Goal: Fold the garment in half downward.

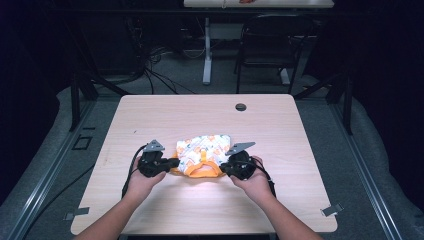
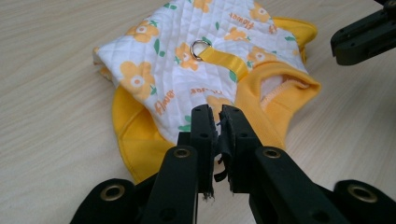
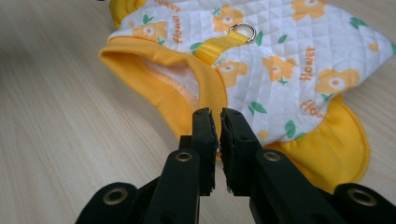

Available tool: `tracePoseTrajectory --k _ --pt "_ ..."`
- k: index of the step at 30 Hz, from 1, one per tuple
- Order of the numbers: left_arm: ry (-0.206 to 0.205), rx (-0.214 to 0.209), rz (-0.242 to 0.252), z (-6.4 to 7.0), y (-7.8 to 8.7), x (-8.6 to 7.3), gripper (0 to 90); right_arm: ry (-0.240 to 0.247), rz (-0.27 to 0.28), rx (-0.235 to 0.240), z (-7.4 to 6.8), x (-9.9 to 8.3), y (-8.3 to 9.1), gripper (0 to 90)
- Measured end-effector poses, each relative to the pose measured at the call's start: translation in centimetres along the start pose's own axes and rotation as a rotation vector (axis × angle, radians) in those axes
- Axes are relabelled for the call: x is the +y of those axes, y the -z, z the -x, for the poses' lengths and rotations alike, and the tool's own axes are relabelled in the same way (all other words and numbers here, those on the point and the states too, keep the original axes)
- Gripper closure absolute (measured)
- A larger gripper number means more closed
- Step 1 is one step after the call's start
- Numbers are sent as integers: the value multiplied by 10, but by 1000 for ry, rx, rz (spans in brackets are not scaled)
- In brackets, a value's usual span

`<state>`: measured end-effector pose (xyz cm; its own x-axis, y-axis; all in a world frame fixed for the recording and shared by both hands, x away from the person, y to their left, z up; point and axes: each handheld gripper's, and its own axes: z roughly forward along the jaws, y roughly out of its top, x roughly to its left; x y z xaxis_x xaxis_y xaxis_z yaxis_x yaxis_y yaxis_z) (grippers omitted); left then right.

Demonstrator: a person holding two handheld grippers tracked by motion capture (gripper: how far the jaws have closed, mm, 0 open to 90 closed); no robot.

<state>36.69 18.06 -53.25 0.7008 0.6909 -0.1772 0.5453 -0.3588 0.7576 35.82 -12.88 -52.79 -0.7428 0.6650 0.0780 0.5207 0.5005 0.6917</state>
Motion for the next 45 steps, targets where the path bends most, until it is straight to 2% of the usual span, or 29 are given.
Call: tracePoseTrajectory --k 4,11,16,21,25,28,32,35,38,40,43,45 --pt "1 8 1 3 8 -7 776 15 10 -12 -3 -5 10 781" --pt "22 25 20 5 17 -20 582 -43 39 4 -3 -18 24 630" --pt "33 34 27 6 24 -28 525 -54 36 -16 -3 -31 28 557" --pt "23 44 5 6 26 -40 504 -78 45 -7 -5 -47 30 523" --pt "27 47 10 9 29 -51 501 -74 57 -6 -12 -56 35 513" --pt "51 31 24 10 32 -59 499 -58 53 -16 -17 -61 36 510" --pt "50 39 24 11 35 -70 499 -40 38 -22 -21 -64 36 505" --pt "65 41 36 9 39 -74 499 -27 38 -40 -22 -67 34 503" --pt "89 25 54 6 40 -78 493 -21 38 -56 -23 -72 31 502" --pt "91 26 58 6 39 -80 491 -15 26 -72 -24 -75 28 501" --pt "50 56 37 7 37 -82 491 -6 21 -67 -24 -79 25 500" --pt "30 60 33 7 36 -82 493 -2 24 -69 -24 -81 22 498"
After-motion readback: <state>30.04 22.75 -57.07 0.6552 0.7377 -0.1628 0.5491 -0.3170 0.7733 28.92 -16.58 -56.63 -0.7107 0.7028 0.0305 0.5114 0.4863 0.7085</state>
